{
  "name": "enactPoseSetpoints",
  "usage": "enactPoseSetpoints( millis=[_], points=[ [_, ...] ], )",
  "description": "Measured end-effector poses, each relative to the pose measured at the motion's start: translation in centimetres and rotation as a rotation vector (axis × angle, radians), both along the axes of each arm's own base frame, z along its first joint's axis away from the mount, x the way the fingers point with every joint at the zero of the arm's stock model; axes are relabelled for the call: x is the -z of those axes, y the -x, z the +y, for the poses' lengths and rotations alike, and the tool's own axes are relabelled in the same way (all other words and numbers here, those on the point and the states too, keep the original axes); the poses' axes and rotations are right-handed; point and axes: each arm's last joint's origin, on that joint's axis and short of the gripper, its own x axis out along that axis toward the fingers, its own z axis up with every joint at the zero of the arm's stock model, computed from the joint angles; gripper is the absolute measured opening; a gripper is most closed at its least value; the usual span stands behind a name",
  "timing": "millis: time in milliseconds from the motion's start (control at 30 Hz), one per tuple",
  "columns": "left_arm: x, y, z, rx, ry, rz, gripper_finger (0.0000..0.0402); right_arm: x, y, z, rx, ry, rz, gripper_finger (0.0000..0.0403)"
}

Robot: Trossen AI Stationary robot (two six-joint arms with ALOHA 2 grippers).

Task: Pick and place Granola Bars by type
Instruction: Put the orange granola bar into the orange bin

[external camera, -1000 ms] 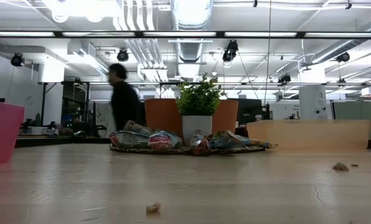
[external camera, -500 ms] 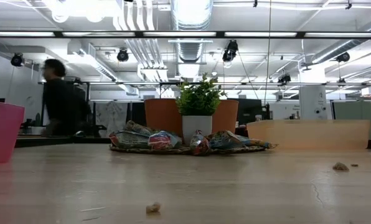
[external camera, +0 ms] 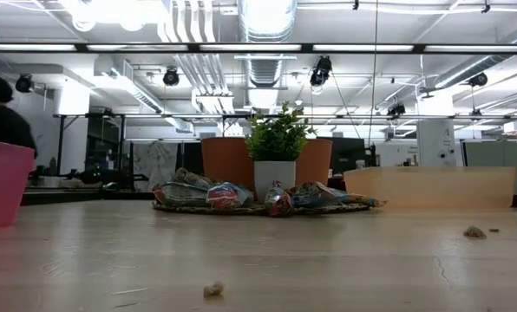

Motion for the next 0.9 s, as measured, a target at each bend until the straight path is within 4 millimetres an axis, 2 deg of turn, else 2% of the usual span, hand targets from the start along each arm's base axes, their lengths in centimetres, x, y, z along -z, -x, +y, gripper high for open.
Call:
enactPoseSetpoints(
  millis=[167, 433, 667, 767, 900],
  points=[
    [-0.5, -0.1, 0.0, 0.011, 0.003, -0.058, 0.0000, 0.0, 0.0, 0.0, -0.002, -0.002, 0.000, 0.0280],
    [0.0, -1.1, -0.2, 0.029, -0.006, -0.050, 0.0000, 0.0, 0.0, 0.0, -0.002, -0.005, -0.001, 0.0247],
    [-0.7, -1.6, -0.3, 0.027, -0.026, -0.057, 0.0000, 0.0, 0.0, 0.1, -0.022, -0.019, -0.003, 0.0231],
    [-0.8, -2.0, -0.2, 0.021, -0.025, -0.059, 0.0000, 0.0, 0.0, 0.1, -0.025, -0.024, -0.002, 0.0212],
    [-0.9, -2.4, -0.3, 0.021, -0.026, -0.058, 0.0000, 0.0, 0.0, 0.1, -0.025, -0.024, -0.001, 0.0164]
  ],
)
